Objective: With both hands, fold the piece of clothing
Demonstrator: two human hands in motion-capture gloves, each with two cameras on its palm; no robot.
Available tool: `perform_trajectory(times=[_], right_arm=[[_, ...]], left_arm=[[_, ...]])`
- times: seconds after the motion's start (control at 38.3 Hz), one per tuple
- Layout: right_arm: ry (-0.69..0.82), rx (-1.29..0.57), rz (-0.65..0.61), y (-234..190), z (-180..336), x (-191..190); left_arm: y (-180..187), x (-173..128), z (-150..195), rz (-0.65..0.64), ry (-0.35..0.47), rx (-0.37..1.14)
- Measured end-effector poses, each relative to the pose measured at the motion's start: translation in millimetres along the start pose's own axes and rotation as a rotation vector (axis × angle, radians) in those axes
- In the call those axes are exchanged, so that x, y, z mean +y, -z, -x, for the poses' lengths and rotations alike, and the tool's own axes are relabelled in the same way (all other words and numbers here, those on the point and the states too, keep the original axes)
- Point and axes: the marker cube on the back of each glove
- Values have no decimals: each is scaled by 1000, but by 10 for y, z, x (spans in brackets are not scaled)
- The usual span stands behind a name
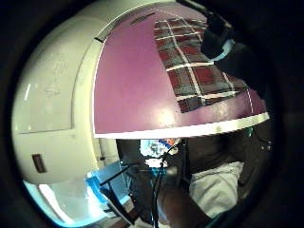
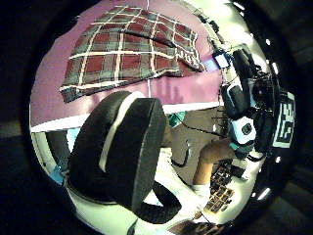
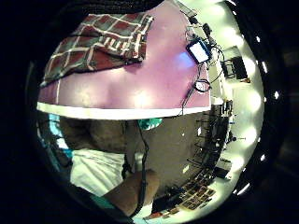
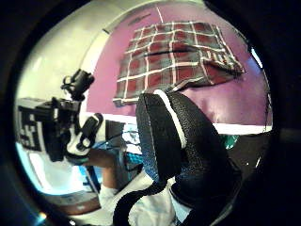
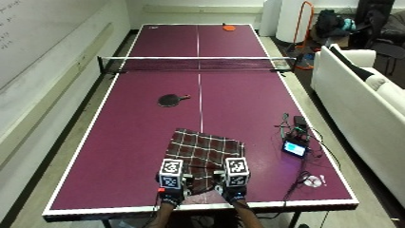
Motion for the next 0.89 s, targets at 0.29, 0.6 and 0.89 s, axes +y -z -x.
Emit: perform_trajectory(times=[0.29,0.6,0.89], right_arm=[[-22,37,-68,37,-25,-7],[-34,92,-58,-133,-169,-45],[-48,161,0,-749,-300,-328]], left_arm=[[85,81,33,-29,1,20],[-21,58,98,-24,23,9],[-483,-181,60,-8,27,-18]])
